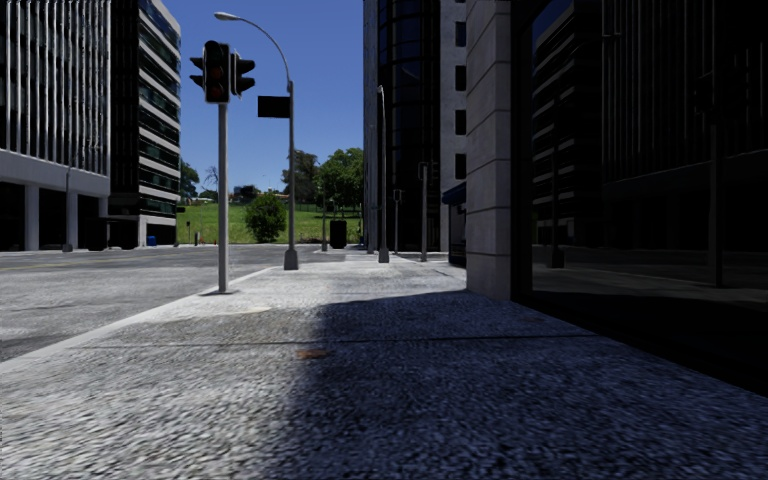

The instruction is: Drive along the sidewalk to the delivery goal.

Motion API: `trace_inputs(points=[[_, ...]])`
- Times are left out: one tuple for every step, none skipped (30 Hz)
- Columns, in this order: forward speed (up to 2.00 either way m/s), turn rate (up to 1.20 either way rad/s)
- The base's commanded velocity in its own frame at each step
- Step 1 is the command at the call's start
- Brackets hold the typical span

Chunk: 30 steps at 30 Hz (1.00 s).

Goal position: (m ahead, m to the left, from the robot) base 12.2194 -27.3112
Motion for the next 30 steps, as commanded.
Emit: trace_inputs(points=[[2.0,0.0],[2.0,0.0],[2.0,0.0],[2.0,0.0],[2.0,0.0],[2.0,0.0],[2.0,0.0],[2.0,0.0],[2.0,0.0],[2.0,0.0],[2.0,0.0],[2.0,0.0],[2.0,0.0],[2.0,0.0],[2.0,0.0],[2.0,0.0],[2.0,0.0],[2.0,0.0],[2.0,0.0],[2.0,0.0],[2.0,0.0],[2.0,0.0],[2.0,0.0],[2.0,0.0],[2.0,0.0],[2.0,0.0],[2.0,0.0],[2.0,0.0],[2.0,0.0],[2.0,0.0]])
